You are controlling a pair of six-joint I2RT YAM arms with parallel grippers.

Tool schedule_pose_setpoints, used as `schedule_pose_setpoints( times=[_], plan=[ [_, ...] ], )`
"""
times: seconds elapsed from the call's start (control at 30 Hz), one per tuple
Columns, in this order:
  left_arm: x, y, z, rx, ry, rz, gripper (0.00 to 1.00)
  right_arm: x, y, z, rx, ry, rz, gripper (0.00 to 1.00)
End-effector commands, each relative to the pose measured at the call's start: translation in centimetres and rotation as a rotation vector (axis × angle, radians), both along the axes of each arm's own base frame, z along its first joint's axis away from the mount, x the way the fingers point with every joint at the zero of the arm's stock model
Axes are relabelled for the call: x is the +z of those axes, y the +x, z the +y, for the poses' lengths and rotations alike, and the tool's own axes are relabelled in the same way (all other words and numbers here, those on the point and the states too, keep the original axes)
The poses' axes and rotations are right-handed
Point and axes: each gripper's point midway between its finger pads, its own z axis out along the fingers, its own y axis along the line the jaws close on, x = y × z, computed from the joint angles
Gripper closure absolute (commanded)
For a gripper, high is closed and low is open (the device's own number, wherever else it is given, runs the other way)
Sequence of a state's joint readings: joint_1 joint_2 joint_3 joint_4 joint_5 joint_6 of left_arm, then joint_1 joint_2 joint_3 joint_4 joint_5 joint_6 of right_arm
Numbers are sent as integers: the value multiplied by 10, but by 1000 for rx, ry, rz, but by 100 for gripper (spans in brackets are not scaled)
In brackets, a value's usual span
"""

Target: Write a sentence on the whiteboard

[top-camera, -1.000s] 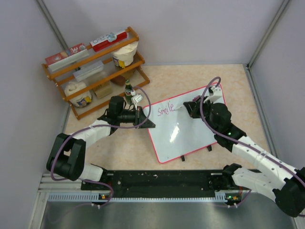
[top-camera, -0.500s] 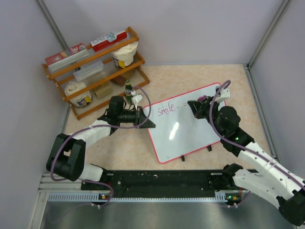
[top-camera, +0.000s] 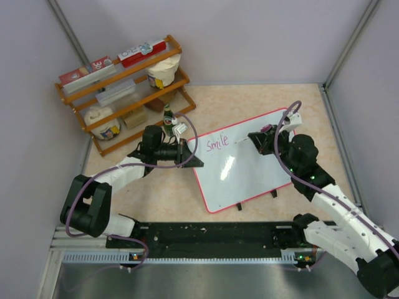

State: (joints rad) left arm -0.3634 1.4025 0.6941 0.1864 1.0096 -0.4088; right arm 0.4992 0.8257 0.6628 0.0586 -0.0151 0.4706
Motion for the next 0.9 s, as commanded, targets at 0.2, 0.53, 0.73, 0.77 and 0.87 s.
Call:
schedule_pose_setpoints(
  times=[0.2,0.53,0.73,0.77,0.87],
  plan=[
    [-59,-13,11,-10,191,-52,100,28,0,-3,43,11,-69,100],
    [-58,-12,11,-4,192,-60,100,32,6,-7,21,-21,-88,100],
    [-60,-13,11,-6,194,-53,100,30,12,-2,26,-11,-90,100],
    [-60,-12,11,-6,193,-54,100,30,14,-2,25,-9,-88,100],
    [-59,-11,11,-5,196,-57,100,29,17,1,27,-2,-92,100]
  ],
)
